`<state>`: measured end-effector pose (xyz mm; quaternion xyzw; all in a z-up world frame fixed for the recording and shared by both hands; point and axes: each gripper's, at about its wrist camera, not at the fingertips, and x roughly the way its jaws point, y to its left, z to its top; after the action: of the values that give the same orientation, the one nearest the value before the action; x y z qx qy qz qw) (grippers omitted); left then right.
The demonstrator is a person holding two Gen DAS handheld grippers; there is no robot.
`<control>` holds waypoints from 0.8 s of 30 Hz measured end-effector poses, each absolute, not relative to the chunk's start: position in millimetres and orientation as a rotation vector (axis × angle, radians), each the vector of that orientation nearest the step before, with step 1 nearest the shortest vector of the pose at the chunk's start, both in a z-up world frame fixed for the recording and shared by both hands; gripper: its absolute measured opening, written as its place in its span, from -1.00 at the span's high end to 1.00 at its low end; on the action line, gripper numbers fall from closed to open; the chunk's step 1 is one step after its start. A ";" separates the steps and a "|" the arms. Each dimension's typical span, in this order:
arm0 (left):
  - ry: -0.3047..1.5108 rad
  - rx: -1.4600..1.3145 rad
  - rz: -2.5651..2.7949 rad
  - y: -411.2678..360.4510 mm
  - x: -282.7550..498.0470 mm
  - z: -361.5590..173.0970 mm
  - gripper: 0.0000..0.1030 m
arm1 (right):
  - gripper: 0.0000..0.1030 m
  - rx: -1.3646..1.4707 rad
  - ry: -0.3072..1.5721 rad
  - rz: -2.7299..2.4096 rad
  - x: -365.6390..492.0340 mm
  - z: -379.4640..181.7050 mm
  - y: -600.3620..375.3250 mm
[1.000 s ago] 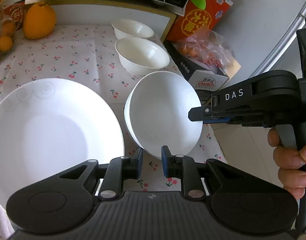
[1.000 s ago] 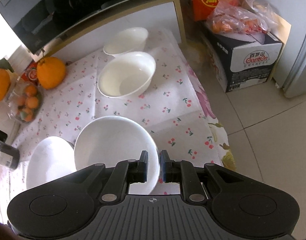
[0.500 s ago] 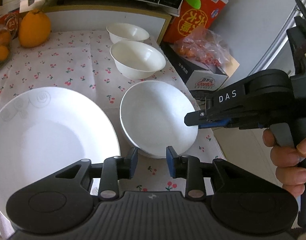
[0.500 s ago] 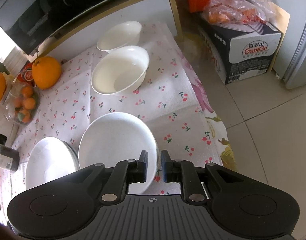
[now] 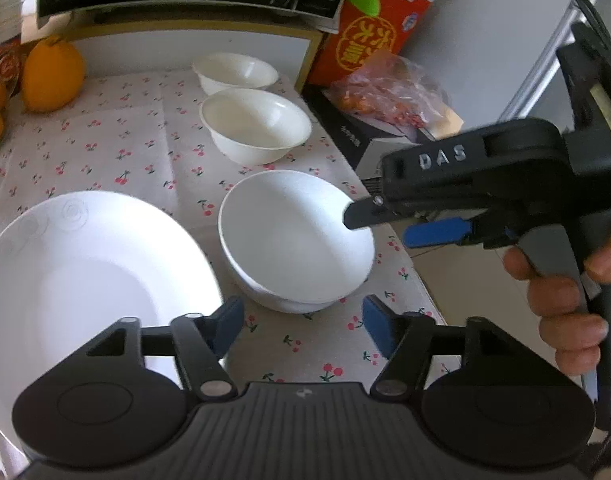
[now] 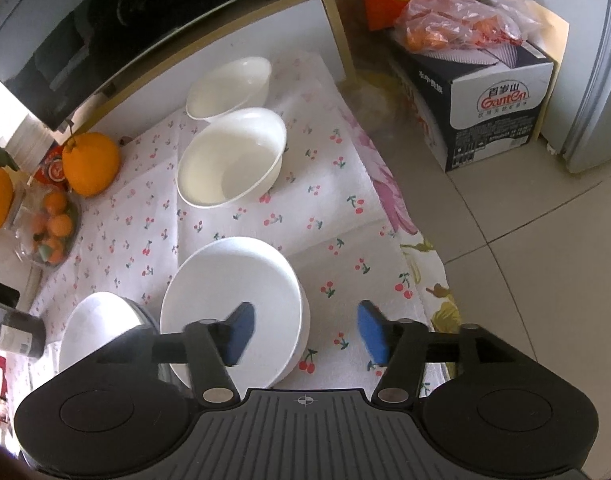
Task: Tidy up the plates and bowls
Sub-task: 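Lower the white bowl into the cream bowl and open both tools, then move both tools to the next white bowl near the microwave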
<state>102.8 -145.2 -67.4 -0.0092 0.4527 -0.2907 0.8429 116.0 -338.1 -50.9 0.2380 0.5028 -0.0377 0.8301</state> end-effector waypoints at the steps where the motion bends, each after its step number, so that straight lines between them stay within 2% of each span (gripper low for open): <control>1: 0.950 -0.011 -0.618 -146.4 102.0 -66.3 -0.35 | -0.34 0.500 1.060 -0.083 115.8 -49.5 -338.7; 4: 0.935 0.008 -0.632 -148.3 100.3 -62.4 -0.48 | -0.45 0.494 1.042 -0.084 115.6 -46.1 -340.5; 8: 0.922 0.016 -0.645 -149.7 99.4 -57.1 -0.81 | -0.56 0.496 1.019 -0.089 115.6 -42.5 -343.6; 17: 0.916 0.025 -0.606 -154.9 107.9 -51.5 -0.97 | -0.72 0.502 0.940 -0.060 123.1 -30.1 -342.7; 24: 0.913 0.030 -0.547 -155.3 131.8 -45.9 -0.99 | -0.77 0.582 0.901 -0.074 141.7 -31.2 -352.6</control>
<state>131.8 -155.3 -45.9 0.0143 0.4352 -0.2609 0.8616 141.7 -352.6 -31.2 0.2771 0.4289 -0.0353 0.8591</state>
